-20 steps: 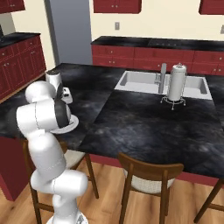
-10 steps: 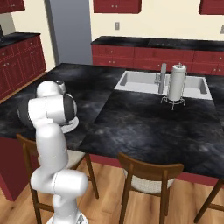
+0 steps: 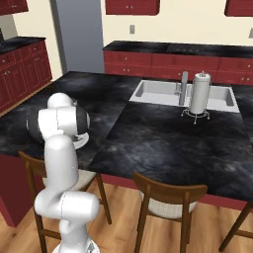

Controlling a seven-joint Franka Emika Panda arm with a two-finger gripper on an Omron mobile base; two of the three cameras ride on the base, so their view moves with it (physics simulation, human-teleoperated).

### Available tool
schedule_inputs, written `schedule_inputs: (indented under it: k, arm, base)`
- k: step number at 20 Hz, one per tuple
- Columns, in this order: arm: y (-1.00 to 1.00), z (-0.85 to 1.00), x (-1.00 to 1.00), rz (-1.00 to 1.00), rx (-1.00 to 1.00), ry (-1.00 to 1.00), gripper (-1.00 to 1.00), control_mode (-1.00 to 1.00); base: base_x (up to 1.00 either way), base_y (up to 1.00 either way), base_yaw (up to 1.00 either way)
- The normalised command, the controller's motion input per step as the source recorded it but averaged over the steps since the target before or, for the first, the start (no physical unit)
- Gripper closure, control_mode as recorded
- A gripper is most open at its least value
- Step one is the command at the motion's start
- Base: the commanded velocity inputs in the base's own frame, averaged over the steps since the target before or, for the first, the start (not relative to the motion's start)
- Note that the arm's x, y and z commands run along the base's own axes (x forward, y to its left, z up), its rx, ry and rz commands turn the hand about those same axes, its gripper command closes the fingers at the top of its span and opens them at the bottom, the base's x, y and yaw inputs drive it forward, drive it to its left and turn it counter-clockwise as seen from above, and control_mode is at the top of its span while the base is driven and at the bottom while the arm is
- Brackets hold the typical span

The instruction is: Take the lemon wedge from the fridge and place it on the plate with fish on the dining counter.

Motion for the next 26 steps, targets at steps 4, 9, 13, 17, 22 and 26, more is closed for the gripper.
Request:
schedule_inputs:
  k: [4,9,13,17,22,26]
  arm:
    - [0.00,-0.20,0.32,0.11,0.00,0.00,1.00,-1.00]
    - [0.00,0.03,0.02,0.01,0.00,-0.01,-1.00,-1.00]
    - [0.24,0.94,0.00,0.00,0.00,0.00,-1.00,-1.00]
    - [0.00,1.00,-0.54,-0.03,0.03,0.00,-1.00,-1.00]
    - [-0.86,0.83,-1.00,-0.01,0.16,-0.01,-1.00,-1.00]
    - [-0.75,0.65,-1.00,-0.03,0.10,-0.05,-1.00,-1.00]
  base:
    - [0.00,0.00,0.00]
    - [0.00,0.00,0.00]
    - [0.00,0.00,0.00]
    - [0.00,0.00,0.00]
    - [0.00,0.00,0.00]
    - [0.00,0.00,0.00]
